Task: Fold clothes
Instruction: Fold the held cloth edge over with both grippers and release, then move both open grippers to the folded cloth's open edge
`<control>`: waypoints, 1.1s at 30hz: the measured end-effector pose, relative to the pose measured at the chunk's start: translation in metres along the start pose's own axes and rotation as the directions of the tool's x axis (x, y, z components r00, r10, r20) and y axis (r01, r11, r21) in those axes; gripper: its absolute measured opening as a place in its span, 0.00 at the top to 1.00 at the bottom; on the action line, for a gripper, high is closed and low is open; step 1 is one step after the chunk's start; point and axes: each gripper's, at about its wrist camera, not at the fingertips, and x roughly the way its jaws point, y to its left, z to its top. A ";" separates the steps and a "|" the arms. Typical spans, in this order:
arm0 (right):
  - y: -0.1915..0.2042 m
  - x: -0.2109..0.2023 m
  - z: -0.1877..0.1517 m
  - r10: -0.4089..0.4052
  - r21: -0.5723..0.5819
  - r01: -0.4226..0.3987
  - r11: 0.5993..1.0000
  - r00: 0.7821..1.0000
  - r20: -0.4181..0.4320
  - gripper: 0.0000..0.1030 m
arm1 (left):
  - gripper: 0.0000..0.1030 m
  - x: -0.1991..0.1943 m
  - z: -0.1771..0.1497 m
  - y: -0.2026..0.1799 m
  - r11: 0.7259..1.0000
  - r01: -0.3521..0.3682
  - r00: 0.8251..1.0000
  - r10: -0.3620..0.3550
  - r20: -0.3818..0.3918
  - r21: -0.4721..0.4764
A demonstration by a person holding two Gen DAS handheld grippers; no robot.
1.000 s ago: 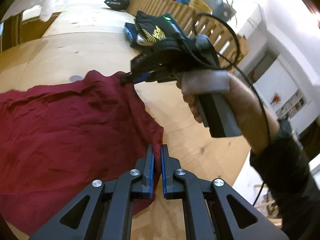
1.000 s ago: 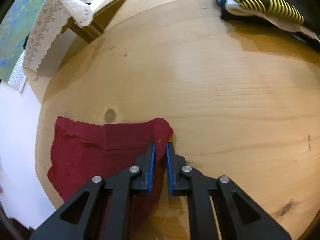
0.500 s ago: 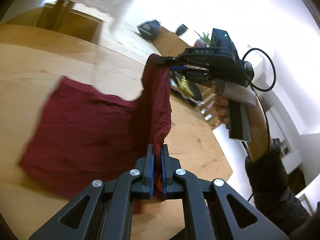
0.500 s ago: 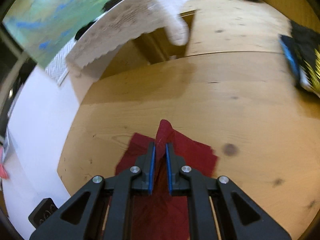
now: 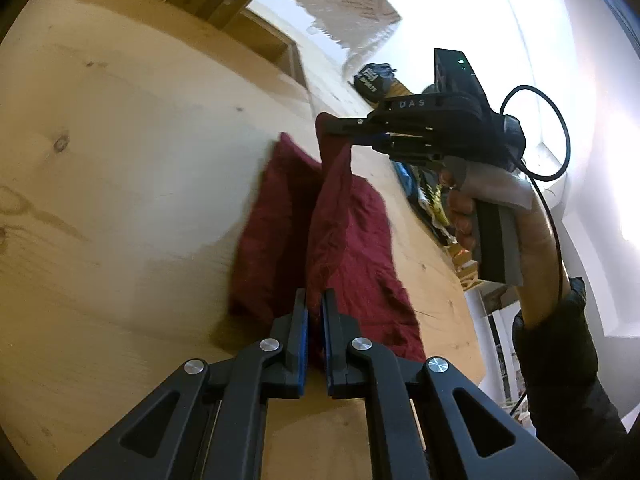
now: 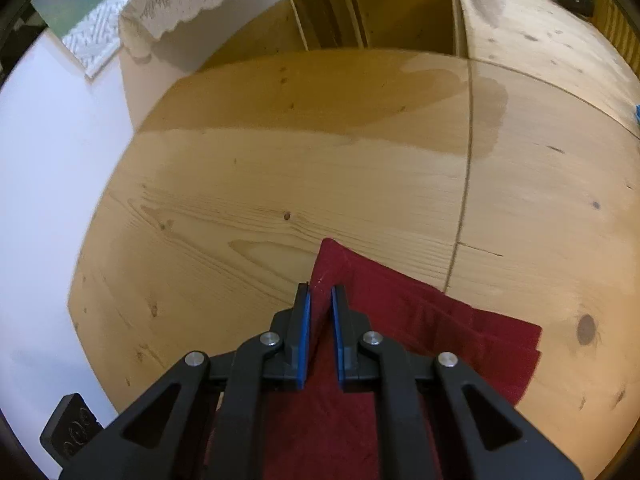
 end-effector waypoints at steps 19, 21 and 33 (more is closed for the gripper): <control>-0.027 -0.069 -0.132 -0.023 -0.078 0.029 0.996 0.997 0.080 0.67 | 0.64 0.013 0.029 -0.049 0.955 -0.134 0.990 0.143 -0.015 0.265; -0.027 -0.059 -0.159 -0.029 -0.095 0.033 0.995 0.998 0.047 0.67 | 0.64 0.039 0.030 -0.050 0.937 -0.165 0.978 0.197 -0.075 0.307; -0.027 -0.043 -0.210 -0.199 -0.278 0.193 0.941 0.980 0.006 0.65 | 0.67 0.051 0.021 -0.036 0.925 -0.224 0.947 0.282 -0.156 0.308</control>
